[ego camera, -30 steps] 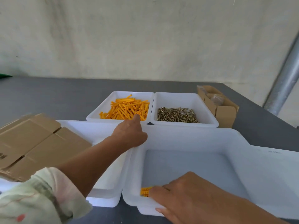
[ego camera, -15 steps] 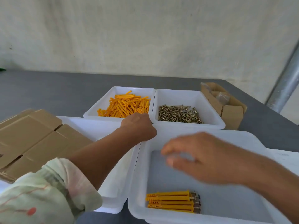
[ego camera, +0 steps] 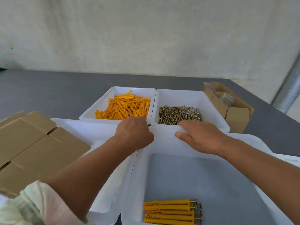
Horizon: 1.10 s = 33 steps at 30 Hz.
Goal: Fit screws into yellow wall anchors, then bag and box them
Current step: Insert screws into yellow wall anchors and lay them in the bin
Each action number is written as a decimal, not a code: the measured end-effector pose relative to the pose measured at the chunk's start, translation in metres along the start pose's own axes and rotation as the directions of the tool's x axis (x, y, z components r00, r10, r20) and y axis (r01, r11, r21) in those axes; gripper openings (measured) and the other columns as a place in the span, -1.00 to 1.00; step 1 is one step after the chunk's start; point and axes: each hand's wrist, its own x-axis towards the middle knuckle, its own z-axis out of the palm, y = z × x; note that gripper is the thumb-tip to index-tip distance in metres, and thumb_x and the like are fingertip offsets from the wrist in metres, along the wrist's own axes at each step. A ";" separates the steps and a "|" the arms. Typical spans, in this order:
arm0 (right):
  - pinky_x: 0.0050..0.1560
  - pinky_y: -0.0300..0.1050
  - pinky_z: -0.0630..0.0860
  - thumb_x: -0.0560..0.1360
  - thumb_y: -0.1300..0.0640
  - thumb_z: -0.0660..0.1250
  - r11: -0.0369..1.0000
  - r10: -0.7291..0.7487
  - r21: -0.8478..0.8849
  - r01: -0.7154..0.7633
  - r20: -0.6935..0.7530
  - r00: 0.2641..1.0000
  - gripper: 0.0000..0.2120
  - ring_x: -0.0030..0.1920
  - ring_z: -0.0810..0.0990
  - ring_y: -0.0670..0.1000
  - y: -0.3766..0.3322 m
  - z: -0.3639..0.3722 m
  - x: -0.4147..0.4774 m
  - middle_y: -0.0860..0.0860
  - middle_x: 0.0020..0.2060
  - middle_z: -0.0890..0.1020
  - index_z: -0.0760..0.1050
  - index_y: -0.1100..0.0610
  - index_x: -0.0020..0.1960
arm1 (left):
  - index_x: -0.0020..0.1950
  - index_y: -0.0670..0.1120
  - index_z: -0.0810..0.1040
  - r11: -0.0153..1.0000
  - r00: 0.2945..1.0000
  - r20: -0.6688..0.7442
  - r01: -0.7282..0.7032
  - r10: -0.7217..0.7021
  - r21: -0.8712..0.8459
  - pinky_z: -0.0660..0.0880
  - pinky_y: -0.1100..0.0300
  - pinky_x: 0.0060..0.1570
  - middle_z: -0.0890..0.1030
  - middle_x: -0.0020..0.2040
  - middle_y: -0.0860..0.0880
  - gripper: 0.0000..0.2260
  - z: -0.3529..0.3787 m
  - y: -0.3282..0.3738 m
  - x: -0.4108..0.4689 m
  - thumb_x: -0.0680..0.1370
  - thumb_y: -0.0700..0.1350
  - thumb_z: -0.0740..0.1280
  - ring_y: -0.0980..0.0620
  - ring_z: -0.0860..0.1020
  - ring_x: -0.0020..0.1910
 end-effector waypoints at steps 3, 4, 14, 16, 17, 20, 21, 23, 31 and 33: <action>-0.09 -0.09 0.24 0.63 -0.20 0.00 1.000 -0.010 0.002 0.011 -0.029 1.000 -0.75 -0.10 0.40 -0.05 -0.001 0.001 0.001 -0.18 -0.11 0.39 0.32 -0.07 0.11 | 0.17 -0.06 0.47 1.000 1.000 0.003 0.009 -0.009 0.002 0.28 0.18 -0.32 0.33 -0.28 0.07 -0.72 0.000 0.000 0.001 0.50 0.01 0.28 -0.01 0.41 -0.15; -0.10 -0.09 0.24 0.63 -0.20 0.00 1.000 -0.013 -0.008 0.013 -0.038 0.999 -0.71 -0.10 0.40 -0.05 0.000 0.002 0.001 -0.17 -0.09 0.41 0.34 -0.04 0.15 | 0.17 -0.07 0.47 1.000 1.000 0.008 0.012 -0.012 0.004 0.30 0.16 -0.28 0.33 -0.28 0.07 -0.72 0.000 0.000 0.001 0.50 0.00 0.28 -0.02 0.41 -0.15; -0.11 -0.10 0.21 0.62 -0.20 0.02 0.999 -0.032 -0.003 0.032 -0.098 0.995 -0.73 -0.14 0.34 -0.07 0.000 0.007 0.003 -0.18 -0.12 0.37 0.34 -0.04 0.11 | 0.22 -0.08 0.44 0.997 0.999 0.039 0.008 -0.012 0.081 0.30 0.16 -0.26 0.30 -0.27 0.05 -0.69 -0.004 0.004 -0.003 0.52 0.01 0.26 -0.02 0.38 -0.15; -0.11 -0.09 0.20 0.62 -0.20 0.00 0.999 -0.035 -0.006 0.035 -0.103 0.994 -0.72 -0.13 0.37 -0.05 0.000 0.007 0.003 -0.16 -0.09 0.42 0.33 -0.05 0.12 | 0.25 -0.08 0.41 0.993 0.997 0.077 0.006 -0.015 0.116 0.28 0.18 -0.31 0.30 -0.26 0.05 -0.68 -0.006 0.007 -0.001 0.54 0.01 0.24 0.00 0.38 -0.16; -0.11 -0.09 0.21 0.62 -0.20 -0.02 0.999 -0.037 -0.009 0.037 -0.102 0.994 -0.71 -0.11 0.39 -0.04 0.001 0.008 0.003 -0.15 -0.06 0.45 0.33 -0.05 0.14 | 0.25 -0.09 0.40 0.990 0.995 0.104 -0.003 -0.011 0.139 0.26 0.19 -0.34 0.29 -0.26 0.06 -0.68 -0.007 0.009 0.001 0.54 -0.01 0.23 0.01 0.38 -0.16; -0.05 -0.07 0.31 0.62 -0.21 -0.05 0.998 -0.056 -0.012 0.055 -0.115 0.992 -0.70 -0.03 0.45 -0.02 0.002 0.010 0.003 -0.14 0.00 0.48 0.31 -0.07 0.16 | 0.21 -0.10 0.40 0.980 0.987 0.162 -0.039 0.008 0.194 0.29 0.22 -0.31 0.30 -0.27 0.06 -0.72 -0.012 0.016 0.008 0.52 -0.05 0.22 0.03 0.39 -0.17; -0.03 -0.06 0.33 0.62 -0.22 -0.06 0.998 -0.065 -0.008 0.064 -0.125 0.990 -0.71 -0.02 0.45 -0.02 0.003 0.010 0.003 -0.15 -0.02 0.47 0.30 -0.08 0.15 | 0.19 -0.09 0.41 0.977 0.986 0.168 -0.045 0.010 0.208 0.31 0.22 -0.29 0.32 -0.26 0.06 -0.73 -0.012 0.018 0.009 0.51 -0.06 0.22 0.04 0.40 -0.18; -0.04 -0.08 0.31 0.61 -0.22 -0.07 0.997 -0.078 0.004 0.079 -0.142 0.987 -0.72 -0.03 0.44 -0.04 0.004 0.011 0.002 -0.18 -0.05 0.44 0.29 -0.10 0.13 | 0.17 -0.08 0.41 0.974 0.989 0.149 -0.047 0.013 0.222 0.32 0.21 -0.28 0.33 -0.26 0.06 -0.73 -0.009 0.020 0.007 0.50 -0.06 0.22 0.05 0.41 -0.21; -0.04 -0.08 0.26 0.63 -0.20 -0.06 0.997 -0.081 0.007 0.083 -0.144 0.986 -0.73 -0.03 0.40 -0.05 0.001 0.009 0.001 -0.17 -0.04 0.43 0.29 -0.09 0.15 | 0.19 -0.04 0.38 0.983 0.996 0.093 -0.032 0.015 0.183 0.31 0.23 -0.27 0.31 -0.29 0.10 -0.73 -0.004 0.014 0.001 0.53 0.01 0.23 0.09 0.38 -0.27; -0.06 -0.08 0.24 0.63 -0.19 -0.06 0.997 -0.080 0.002 0.081 -0.139 0.987 -0.73 -0.04 0.41 -0.04 0.000 0.008 0.001 -0.16 -0.04 0.44 0.29 -0.08 0.14 | 0.17 -0.04 0.38 0.983 0.995 0.102 -0.035 0.017 0.180 0.32 0.22 -0.28 0.32 -0.28 0.09 -0.75 -0.005 0.014 0.001 0.54 0.01 0.22 0.09 0.39 -0.26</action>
